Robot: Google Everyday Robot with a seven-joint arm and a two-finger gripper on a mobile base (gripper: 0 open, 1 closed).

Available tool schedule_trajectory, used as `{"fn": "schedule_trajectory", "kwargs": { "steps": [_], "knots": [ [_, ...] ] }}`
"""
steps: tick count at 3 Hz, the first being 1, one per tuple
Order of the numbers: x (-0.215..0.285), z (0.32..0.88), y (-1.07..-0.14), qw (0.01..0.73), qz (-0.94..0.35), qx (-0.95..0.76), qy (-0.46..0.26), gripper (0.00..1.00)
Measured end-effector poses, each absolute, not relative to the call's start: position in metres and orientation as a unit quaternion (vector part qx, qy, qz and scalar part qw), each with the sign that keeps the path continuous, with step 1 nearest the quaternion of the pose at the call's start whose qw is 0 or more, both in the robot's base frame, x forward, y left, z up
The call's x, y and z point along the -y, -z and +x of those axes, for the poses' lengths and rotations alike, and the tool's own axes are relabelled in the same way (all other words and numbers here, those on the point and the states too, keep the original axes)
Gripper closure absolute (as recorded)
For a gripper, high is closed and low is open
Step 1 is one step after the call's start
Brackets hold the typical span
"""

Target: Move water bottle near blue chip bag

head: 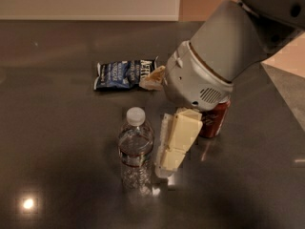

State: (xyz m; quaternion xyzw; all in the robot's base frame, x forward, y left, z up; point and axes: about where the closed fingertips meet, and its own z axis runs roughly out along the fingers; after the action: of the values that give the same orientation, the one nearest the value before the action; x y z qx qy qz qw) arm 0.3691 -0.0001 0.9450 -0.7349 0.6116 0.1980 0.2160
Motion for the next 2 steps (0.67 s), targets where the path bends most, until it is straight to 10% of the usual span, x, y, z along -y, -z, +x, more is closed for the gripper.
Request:
{"fn": "schedule_trajectory", "kwargs": {
  "steps": [2],
  "knots": [
    [-0.0203,0.3514,-0.9372,0.216,-0.748,-0.588,-0.217,0.00]
  ]
}}
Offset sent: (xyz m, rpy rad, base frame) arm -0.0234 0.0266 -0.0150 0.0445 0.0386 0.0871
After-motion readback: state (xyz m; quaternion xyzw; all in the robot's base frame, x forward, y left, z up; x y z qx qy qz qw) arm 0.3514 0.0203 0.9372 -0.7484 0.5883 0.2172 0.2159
